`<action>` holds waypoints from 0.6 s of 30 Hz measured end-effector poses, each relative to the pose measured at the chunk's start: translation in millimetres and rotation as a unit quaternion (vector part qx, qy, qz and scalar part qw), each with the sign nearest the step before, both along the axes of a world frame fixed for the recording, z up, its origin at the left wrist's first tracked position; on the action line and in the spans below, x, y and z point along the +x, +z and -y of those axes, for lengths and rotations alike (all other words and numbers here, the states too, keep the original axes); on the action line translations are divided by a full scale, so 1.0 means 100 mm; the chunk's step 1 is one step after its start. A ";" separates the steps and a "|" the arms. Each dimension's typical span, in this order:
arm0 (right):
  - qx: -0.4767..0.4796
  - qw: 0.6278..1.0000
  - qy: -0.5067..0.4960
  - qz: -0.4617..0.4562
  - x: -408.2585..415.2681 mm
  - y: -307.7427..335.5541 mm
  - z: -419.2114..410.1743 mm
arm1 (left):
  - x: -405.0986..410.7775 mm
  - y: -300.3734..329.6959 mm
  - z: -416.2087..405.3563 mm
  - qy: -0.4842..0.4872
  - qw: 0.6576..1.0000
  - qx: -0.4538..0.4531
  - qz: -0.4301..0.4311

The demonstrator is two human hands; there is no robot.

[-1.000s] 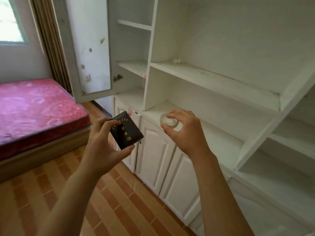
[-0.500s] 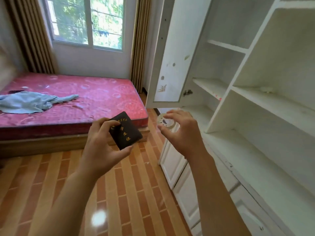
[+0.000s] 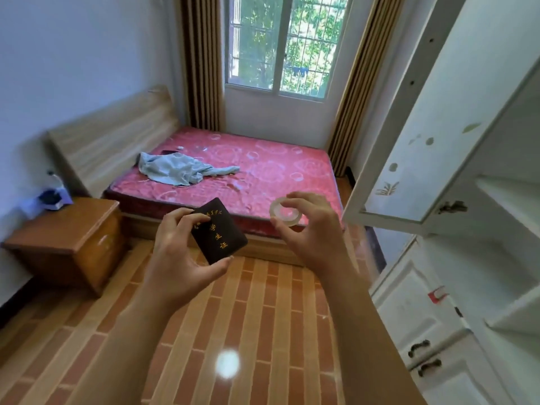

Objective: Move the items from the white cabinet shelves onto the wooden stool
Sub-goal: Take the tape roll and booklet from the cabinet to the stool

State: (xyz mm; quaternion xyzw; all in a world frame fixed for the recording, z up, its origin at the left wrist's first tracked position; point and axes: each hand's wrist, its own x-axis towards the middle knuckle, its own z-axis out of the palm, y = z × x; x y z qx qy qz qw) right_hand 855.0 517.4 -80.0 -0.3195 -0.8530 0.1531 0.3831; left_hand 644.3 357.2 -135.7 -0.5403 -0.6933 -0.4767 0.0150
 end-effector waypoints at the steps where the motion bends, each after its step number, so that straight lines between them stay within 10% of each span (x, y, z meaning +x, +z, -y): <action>1: -0.004 1.000 0.014 -0.002 -0.08 -0.03 -0.09 | -0.02 -0.02 -0.02 0.016 1.000 -0.008 -0.003; 18: -0.064 0.978 0.197 -0.011 -1.35 -0.32 -0.54 | -0.56 -0.22 0.17 0.210 0.976 -0.054 0.018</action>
